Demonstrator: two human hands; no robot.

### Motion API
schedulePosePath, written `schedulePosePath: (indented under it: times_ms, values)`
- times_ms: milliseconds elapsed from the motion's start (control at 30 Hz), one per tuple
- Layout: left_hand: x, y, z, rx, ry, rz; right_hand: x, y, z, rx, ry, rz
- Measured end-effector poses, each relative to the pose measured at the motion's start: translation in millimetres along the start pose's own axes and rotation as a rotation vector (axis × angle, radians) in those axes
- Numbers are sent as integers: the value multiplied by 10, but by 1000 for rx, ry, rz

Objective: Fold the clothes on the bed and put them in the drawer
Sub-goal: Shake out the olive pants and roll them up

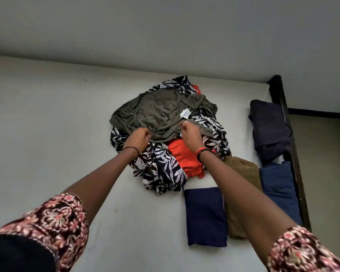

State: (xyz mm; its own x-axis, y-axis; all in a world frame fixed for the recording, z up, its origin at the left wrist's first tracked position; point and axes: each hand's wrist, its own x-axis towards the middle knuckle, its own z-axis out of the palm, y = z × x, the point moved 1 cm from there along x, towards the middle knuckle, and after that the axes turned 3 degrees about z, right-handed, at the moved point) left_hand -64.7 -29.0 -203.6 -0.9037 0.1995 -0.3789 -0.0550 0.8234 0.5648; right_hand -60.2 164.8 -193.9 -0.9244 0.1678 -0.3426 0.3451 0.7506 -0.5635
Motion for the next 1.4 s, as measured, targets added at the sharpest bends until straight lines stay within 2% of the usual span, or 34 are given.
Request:
schedulePosePath:
  times_ms: [133, 300, 467, 600, 733, 967, 1067, 1167, 1267, 1400]
  values:
    - [222, -22, 267, 271, -75, 216, 235, -53, 304, -214, -94, -207]
    - [360, 3, 373, 678, -13, 238, 403, -43, 470, -422, -95, -320]
    - [391, 8, 156, 792, -32, 273, 410, -85, 337, -349, -23, -304]
    - [198, 123, -280, 875, -31, 439, 292, -181, 62, -243, -56, -361]
    - [-38, 320, -911, 928, 213, 612, 155, -405, -483, 13, -91, -303]
    - [-432, 1269, -1918, 987, 474, 598, -291, -1062, -1670, -8, -10, -417]
    - [-631, 1792, -2366, 1045, 529, 588, -504, -1313, -2228, -86, 32, -463]
    - [-856, 2280, -2832, 1131, 596, 600, -744, -1519, -2817, -51, 68, -511]
    - [-1056, 2654, -3287, 1177, 647, 664, -956, -1700, -3373, -96, 78, -563]
    - [-1455, 3113, -3800, 1356, 487, 693, -1309, -1898, -4023, -208, 141, -611]
